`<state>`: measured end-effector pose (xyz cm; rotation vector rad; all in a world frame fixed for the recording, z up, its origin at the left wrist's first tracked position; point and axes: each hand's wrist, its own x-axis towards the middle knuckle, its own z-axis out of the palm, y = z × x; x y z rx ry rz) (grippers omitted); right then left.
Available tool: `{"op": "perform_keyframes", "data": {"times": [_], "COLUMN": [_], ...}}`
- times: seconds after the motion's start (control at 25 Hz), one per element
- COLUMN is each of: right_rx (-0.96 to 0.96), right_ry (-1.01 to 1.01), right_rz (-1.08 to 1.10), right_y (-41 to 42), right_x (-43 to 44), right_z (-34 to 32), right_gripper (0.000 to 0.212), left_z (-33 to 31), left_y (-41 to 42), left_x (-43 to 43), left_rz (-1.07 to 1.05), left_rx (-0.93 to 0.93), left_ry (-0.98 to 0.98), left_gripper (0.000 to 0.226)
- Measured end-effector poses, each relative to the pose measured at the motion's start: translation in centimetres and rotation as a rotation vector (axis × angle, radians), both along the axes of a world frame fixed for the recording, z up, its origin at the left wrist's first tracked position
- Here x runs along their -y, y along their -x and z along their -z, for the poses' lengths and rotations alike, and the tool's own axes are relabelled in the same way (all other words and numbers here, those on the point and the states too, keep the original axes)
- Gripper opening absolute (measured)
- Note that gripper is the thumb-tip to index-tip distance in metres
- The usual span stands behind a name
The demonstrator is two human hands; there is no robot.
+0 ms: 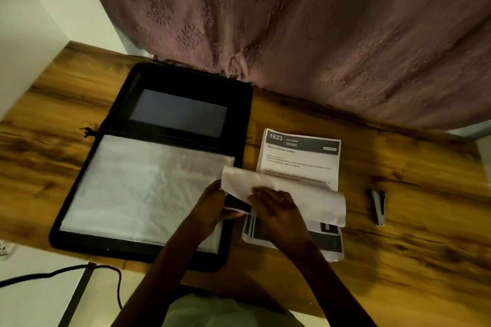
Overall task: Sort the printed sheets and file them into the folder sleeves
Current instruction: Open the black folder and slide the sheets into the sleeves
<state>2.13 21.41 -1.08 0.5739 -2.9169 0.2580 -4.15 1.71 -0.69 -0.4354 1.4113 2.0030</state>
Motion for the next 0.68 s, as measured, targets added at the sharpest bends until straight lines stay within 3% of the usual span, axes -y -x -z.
{"op": "perform_keyframes", "data": {"times": [0.2, 0.28, 0.44, 0.56, 0.68], "right_rx": [-0.015, 0.0, 0.073, 0.067, 0.062], "right_ry": [0.05, 0.027, -0.052, -0.059, -0.011], "right_rz": [0.01, -0.011, -0.001, -0.011, 0.034], "right_y": [-0.3, -0.2, 0.1, 0.3, 0.9], "right_x": [-0.1, -0.5, -0.8, -0.9, -0.9], "right_z": [1.0, 1.3, 1.5, 1.3, 0.3], "right_gripper": [0.064, 0.062, 0.058, 0.047, 0.043], "left_z": [-1.4, -1.4, -0.8, -0.2, -0.4], "left_y": [-0.5, -0.8, -1.1, -0.9, -0.9], "left_x": [-1.6, -1.5, -0.9, -0.7, -0.5], "left_rz": [-0.145, -0.175, -0.044, 0.032, 0.011], "left_rx": [-0.027, -0.048, -0.14, -0.195, -0.163], "left_ry": [0.167, 0.191, 0.273, 0.348, 0.291], "left_gripper": [0.033, 0.035, 0.025, 0.033, 0.035]}}
